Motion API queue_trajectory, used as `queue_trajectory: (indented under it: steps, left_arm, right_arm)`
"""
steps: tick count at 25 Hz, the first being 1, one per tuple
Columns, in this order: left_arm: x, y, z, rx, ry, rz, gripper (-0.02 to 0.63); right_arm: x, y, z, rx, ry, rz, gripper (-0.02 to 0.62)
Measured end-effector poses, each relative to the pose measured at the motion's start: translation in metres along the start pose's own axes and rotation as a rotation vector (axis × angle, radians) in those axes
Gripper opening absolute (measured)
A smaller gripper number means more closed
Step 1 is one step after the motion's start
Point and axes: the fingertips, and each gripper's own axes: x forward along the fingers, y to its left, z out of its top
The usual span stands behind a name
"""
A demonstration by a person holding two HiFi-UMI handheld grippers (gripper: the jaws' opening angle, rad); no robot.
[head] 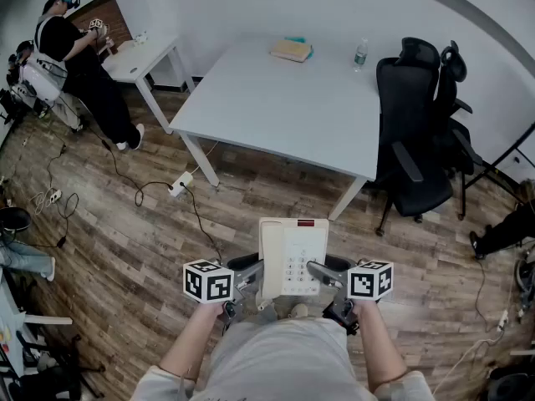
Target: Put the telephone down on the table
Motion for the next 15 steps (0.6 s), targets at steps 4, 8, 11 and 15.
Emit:
queue_trajectory:
  steps: [4,8,11,15]
  left_arm:
    - [-0.001,0.002,0.002,-0.006,0.001,-0.007,0.137]
    - [-0.007,0.008,0.0,-0.022,0.0,-0.014,0.137]
    - [-0.008,0.013,-0.001,-0.021,0.003,-0.015,0.137]
    - [-0.007,0.018,0.005,-0.031,0.005,-0.025,0.137]
  right_arm:
    - [0.002,0.002,0.003,0.002,-0.003,-0.001,0.219]
    - [0.008,0.005,0.001,-0.001,-0.002,-0.001,0.219]
    - [0.013,0.004,-0.001,-0.003,0.001,-0.006,0.219]
    - [0.018,0.005,0.005,-0.005,-0.004,-0.013,0.219]
